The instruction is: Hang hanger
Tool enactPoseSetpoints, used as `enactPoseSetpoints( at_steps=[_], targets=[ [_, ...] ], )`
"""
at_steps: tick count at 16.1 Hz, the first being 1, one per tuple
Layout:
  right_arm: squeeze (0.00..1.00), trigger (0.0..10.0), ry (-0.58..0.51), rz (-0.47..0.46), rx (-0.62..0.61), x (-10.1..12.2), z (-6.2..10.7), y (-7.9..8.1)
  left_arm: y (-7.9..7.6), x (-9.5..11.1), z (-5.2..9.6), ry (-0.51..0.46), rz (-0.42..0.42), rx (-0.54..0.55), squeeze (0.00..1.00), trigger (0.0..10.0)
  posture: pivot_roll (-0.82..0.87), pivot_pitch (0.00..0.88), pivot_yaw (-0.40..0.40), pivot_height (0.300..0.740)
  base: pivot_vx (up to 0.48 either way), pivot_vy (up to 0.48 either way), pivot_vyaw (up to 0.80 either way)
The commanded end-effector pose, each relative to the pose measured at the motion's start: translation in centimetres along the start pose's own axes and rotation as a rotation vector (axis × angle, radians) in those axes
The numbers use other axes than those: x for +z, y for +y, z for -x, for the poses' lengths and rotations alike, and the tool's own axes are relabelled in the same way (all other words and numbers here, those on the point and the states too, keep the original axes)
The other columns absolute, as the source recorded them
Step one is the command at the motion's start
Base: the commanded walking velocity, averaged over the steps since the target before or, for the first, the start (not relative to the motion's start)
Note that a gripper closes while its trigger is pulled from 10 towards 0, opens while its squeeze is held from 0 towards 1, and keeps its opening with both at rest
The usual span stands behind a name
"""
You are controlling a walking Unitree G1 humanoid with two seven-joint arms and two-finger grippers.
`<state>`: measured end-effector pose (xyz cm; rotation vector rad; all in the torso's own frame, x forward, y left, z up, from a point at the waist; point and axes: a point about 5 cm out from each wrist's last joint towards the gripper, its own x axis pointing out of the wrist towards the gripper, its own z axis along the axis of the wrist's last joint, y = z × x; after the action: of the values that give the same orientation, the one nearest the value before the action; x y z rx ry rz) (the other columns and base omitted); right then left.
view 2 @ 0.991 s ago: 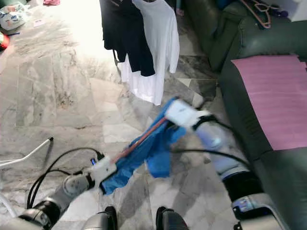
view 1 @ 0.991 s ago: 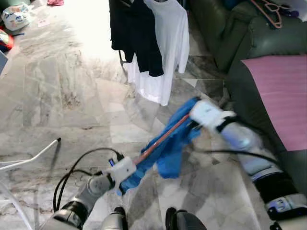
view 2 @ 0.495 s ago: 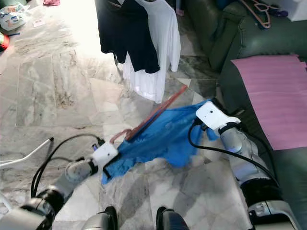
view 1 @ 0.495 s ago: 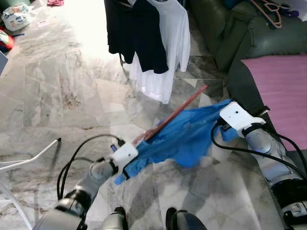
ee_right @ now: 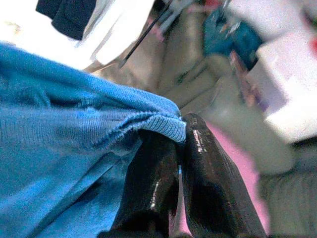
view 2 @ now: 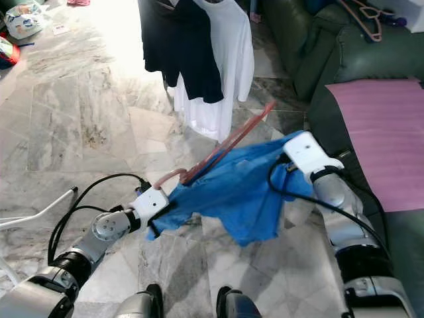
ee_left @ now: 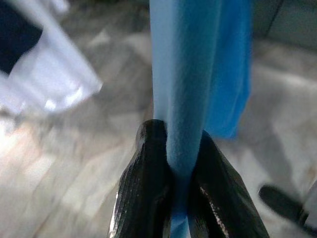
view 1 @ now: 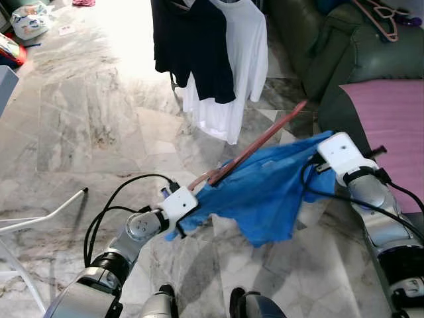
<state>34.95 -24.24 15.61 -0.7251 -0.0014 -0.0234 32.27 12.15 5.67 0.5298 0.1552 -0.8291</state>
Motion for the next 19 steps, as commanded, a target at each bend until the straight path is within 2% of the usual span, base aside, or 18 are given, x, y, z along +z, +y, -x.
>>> enactPoseSetpoints(
  at_steps=[1, 3, 5, 10, 17, 19],
  targets=[
    [0.0, 0.0, 0.05, -0.108, 0.009, -0.8, -0.2, -0.2, -0.5, 0.1, 0.4, -0.059, 0.012, -0.056, 0.0, 10.0, -0.02, 0.27, 0.03, 0.74, 0.0, 0.0, 0.0],
    [0.0, 0.0, 0.069, -0.125, 0.027, -1.0, -0.7, -0.4, -0.5, 0.8, 0.5, -0.12, 0.021, -0.104, 0.0, 10.0, -0.02, 0.275, 0.031, 0.74, 0.0, 0.0, 0.0],
    [0.0, 0.0, 0.074, -0.149, 0.025, -0.8, -1.3, -1.1, -0.8, 0.8, 0.8, -0.135, 0.013, -0.185, 0.0, 10.0, -0.02, 0.275, 0.029, 0.74, 0.0, 0.0, 0.0],
    [0.0, 0.0, 0.006, -0.164, 0.008, 1.0, -2.3, -2.9, -2.1, -2.1, 2.3, 0.013, 0.01, -0.336, 0.0, 10.0, -0.02, 0.276, 0.033, 0.74, 0.0, 0.0, 0.0],
    [0.0, 0.0, -0.217, -0.072, -0.006, 7.2, -2.5, -5.1, -3.0, -4.3, 3.2, 0.161, 0.028, -0.382, 0.0, 10.0, -0.04, 0.276, 0.035, 0.74, 0.0, 0.0, 0.0],
    [0.0, 0.0, -0.239, -0.059, -0.012, 7.9, -2.2, -5.8, -3.0, -4.8, 3.4, 0.196, 0.021, -0.382, 0.0, 10.0, -0.04, 0.275, 0.035, 0.74, 0.0, 0.0, 0.0]
  ],
)
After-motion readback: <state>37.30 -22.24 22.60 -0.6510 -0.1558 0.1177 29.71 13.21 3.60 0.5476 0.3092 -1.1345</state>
